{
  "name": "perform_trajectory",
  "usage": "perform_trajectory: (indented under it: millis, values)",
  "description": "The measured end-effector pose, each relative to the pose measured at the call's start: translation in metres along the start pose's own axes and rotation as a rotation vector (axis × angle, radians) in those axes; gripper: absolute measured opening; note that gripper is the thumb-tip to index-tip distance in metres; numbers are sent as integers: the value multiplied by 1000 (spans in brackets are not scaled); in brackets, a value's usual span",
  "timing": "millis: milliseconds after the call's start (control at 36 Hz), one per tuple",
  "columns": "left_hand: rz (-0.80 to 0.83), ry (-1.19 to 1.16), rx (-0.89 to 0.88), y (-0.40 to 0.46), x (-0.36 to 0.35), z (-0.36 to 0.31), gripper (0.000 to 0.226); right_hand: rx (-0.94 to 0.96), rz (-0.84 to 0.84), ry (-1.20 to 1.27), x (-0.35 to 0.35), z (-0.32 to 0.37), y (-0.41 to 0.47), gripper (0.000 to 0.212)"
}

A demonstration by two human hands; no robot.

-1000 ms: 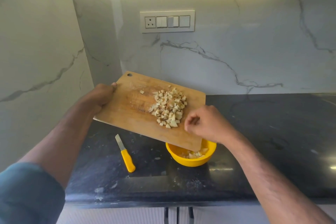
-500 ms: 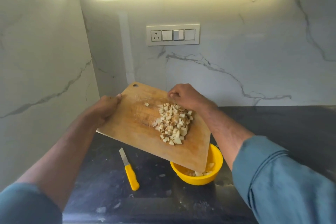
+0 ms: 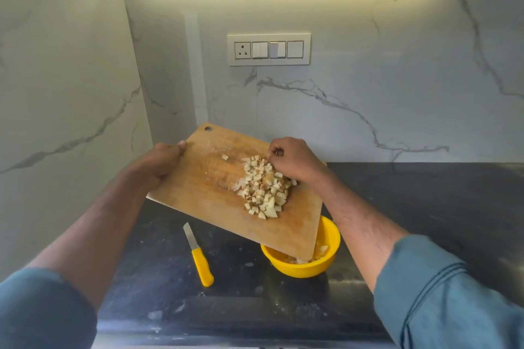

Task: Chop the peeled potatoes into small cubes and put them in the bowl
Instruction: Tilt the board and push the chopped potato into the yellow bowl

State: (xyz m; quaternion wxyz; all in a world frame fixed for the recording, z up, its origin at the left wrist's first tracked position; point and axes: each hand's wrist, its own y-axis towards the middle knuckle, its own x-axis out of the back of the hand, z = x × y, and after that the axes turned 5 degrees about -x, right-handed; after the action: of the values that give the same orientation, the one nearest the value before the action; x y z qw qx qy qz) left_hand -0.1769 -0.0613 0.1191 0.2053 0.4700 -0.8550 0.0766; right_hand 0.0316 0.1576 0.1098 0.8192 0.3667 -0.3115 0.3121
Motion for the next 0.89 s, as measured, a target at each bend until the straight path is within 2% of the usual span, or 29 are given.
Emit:
perform_trajectory:
  millis: [556, 889]
  values:
    - [-4, -9, 2, -4, 4, 0, 52, -106, -147, -9, -5, -6, -51, 18]
    - [-24, -31, 8, -4, 2, 4, 50, -102, -76, -46, -1, -11, -91, 19]
